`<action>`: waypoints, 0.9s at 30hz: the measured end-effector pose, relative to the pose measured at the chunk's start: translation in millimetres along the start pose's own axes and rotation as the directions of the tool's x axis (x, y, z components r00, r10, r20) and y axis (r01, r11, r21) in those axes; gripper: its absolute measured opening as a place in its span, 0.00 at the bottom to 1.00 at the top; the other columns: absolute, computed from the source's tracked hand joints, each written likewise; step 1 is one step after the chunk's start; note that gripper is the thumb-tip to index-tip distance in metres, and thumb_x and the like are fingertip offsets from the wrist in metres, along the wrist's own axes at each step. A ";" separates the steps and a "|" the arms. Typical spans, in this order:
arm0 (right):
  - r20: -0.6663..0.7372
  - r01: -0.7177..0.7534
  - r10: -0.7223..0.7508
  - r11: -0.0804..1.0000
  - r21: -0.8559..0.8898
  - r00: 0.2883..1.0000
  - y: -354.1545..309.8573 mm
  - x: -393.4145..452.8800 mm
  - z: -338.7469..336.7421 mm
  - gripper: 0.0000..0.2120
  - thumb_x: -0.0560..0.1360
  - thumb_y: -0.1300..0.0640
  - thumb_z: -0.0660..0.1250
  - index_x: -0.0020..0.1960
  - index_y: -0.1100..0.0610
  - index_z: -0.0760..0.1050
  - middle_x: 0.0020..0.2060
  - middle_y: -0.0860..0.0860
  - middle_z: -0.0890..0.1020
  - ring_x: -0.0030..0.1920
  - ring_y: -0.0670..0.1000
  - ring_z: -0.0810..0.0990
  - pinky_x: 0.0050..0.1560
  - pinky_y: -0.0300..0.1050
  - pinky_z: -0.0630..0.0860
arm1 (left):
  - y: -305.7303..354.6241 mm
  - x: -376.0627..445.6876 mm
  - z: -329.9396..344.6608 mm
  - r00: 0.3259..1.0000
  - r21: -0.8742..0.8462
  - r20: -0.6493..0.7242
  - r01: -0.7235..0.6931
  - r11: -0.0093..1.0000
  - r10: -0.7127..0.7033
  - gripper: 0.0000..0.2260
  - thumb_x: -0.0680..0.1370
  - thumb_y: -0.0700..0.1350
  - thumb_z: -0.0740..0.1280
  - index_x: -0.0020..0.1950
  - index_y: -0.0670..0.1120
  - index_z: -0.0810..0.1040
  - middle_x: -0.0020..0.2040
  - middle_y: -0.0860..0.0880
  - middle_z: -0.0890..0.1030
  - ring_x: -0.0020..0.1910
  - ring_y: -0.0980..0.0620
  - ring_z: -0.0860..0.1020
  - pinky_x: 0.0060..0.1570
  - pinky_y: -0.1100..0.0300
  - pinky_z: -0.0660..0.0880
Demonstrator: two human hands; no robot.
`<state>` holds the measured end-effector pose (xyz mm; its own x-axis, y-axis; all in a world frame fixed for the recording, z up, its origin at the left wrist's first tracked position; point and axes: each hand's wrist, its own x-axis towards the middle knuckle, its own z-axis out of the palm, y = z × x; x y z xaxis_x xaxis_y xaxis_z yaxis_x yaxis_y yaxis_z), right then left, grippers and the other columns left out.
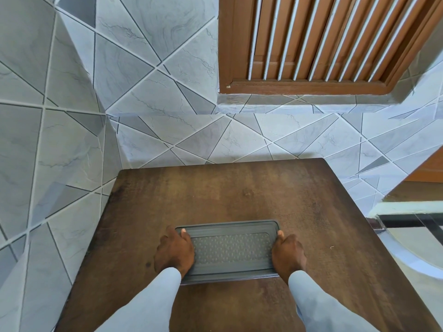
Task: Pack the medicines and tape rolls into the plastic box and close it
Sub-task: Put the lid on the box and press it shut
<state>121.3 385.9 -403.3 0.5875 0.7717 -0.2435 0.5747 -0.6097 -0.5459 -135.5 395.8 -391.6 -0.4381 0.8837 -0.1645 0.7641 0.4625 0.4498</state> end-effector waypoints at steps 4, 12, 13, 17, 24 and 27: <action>0.015 0.015 -0.015 0.999 0.034 1.000 2.0 0.4 -0.9 0.20 0.81 0.44 0.51 0.53 0.60 0.70 0.52 0.62 0.79 0.52 0.65 0.78 0.49 0.54 0.73 | -0.2 3.6 -1.9 0.999 0.078 0.005 -0.040 0.996 0.039 0.20 0.82 0.55 0.51 0.66 0.44 0.70 0.63 0.41 0.77 0.58 0.40 0.77 0.57 0.49 0.73; 0.035 0.072 -0.074 0.996 0.043 0.997 7.9 3.2 -7.1 0.15 0.82 0.49 0.53 0.46 0.60 0.68 0.51 0.63 0.79 0.50 0.65 0.77 0.46 0.51 0.69 | 51.5 13.6 29.1 0.831 0.270 0.232 -0.554 0.788 0.505 0.23 0.79 0.56 0.44 0.57 0.50 0.75 0.59 0.47 0.79 0.59 0.45 0.74 0.60 0.50 0.65; 0.045 0.061 -0.063 0.997 0.049 0.997 7.6 3.1 -6.6 0.16 0.82 0.49 0.53 0.47 0.60 0.69 0.51 0.63 0.79 0.50 0.65 0.77 0.47 0.51 0.70 | 62.3 11.0 34.0 0.820 0.269 0.263 -0.568 0.778 0.508 0.20 0.81 0.56 0.47 0.57 0.50 0.75 0.59 0.47 0.79 0.60 0.45 0.74 0.60 0.49 0.65; 0.068 0.040 -0.045 0.997 0.073 0.997 9.9 5.4 -5.0 0.16 0.82 0.47 0.52 0.48 0.59 0.69 0.50 0.61 0.79 0.48 0.63 0.77 0.47 0.51 0.72 | 75.4 9.8 49.2 0.823 0.333 0.259 -0.567 0.753 0.505 0.20 0.81 0.57 0.48 0.57 0.49 0.76 0.59 0.48 0.79 0.60 0.45 0.73 0.59 0.47 0.65; 0.101 0.075 -0.066 0.994 -0.081 0.993 -1.9 19.6 -6.1 0.19 0.79 0.45 0.50 0.51 0.57 0.72 0.52 0.61 0.81 0.49 0.63 0.79 0.51 0.53 0.75 | 69.6 12.9 56.7 0.819 0.367 0.196 -0.571 0.735 0.539 0.24 0.77 0.58 0.43 0.51 0.50 0.76 0.53 0.46 0.81 0.54 0.44 0.76 0.54 0.47 0.67; 0.118 0.050 -0.044 0.998 -0.050 0.992 -22.6 39.0 0.0 0.24 0.80 0.42 0.50 0.56 0.60 0.74 0.56 0.63 0.79 0.55 0.66 0.78 0.55 0.54 0.72 | 68.5 15.9 56.9 0.824 0.382 0.202 -0.564 0.732 0.530 0.22 0.79 0.58 0.45 0.52 0.50 0.75 0.54 0.46 0.80 0.54 0.44 0.75 0.54 0.48 0.66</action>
<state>131.2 429.7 -400.4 0.4904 0.8136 -0.3125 0.6308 -0.5787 -0.5168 -63.2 445.6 -413.4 0.1395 0.9874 -0.0747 0.9873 -0.1329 0.0870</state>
